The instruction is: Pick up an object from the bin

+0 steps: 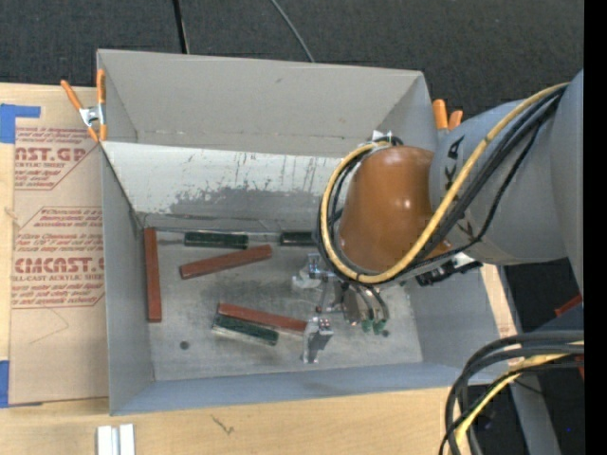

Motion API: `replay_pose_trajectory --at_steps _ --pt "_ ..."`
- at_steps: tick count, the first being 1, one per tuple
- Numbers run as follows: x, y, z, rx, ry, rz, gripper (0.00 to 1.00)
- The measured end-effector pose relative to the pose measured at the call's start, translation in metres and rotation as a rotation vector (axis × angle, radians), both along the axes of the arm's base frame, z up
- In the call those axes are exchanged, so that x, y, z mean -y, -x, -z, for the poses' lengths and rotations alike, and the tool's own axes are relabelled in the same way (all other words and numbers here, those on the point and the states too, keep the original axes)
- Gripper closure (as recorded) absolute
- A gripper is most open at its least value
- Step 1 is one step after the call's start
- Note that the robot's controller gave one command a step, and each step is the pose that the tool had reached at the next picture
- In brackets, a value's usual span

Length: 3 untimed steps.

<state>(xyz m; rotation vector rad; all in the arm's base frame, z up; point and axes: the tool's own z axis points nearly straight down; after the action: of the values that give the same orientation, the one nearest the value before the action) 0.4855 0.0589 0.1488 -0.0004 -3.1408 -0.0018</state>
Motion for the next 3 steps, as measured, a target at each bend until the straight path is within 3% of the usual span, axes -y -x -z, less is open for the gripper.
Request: replay_pose_trajectory --at_steps 1,2,3 --pt "0.000 0.000 0.000 0.000 0.000 0.000 0.00" --pt "-0.013 -0.015 0.073 0.019 -0.001 -0.044 1.00" --pt "-0.013 -0.015 0.073 0.019 -0.001 -0.044 1.00"
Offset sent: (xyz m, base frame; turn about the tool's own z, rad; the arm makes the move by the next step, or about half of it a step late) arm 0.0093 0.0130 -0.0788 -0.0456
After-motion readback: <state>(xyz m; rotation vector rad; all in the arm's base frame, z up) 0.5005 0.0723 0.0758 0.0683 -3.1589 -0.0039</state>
